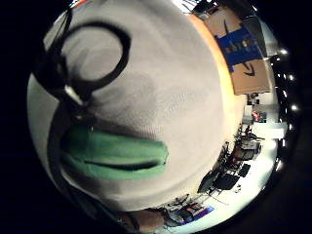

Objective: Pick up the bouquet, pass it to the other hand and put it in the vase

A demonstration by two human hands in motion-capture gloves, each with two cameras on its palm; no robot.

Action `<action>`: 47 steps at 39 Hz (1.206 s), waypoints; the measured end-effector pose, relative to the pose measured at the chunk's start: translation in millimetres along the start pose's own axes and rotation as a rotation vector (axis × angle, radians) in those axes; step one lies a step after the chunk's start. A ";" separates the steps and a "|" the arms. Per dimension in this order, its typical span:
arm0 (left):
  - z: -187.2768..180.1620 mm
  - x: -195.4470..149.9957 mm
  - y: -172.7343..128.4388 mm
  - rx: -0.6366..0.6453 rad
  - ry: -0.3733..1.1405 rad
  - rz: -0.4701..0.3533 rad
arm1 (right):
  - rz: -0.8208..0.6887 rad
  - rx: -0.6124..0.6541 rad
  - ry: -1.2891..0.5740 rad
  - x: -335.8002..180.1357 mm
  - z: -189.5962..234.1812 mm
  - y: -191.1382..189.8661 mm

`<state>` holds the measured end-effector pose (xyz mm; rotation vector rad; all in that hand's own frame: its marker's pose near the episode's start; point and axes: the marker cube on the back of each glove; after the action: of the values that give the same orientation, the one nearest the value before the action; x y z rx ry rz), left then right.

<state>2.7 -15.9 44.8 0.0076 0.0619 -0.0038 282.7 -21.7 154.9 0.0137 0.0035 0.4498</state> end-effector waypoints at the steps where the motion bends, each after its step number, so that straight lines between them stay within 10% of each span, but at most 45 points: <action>1: -0.8 0.0 0.4 0.004 0.001 0.002 | -0.003 0.015 0.009 -1.0 -1.7 0.3; 16: -18.1 -4.3 -1.0 0.072 0.020 0.004 | 0.011 0.187 -0.089 -2.4 -21.3 -4.9; 31: -84.0 46.1 0.0 0.199 0.085 0.138 | -0.034 0.456 -0.692 -46.9 -156.7 24.2; 47: -108.7 152.6 -44.1 0.005 0.897 0.392 | -0.332 0.391 -1.163 -160.6 -181.5 50.1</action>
<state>148.2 -59.7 -73.5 0.0257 0.9563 0.3934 115.1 -44.1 -25.8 0.6482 -1.0356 0.0514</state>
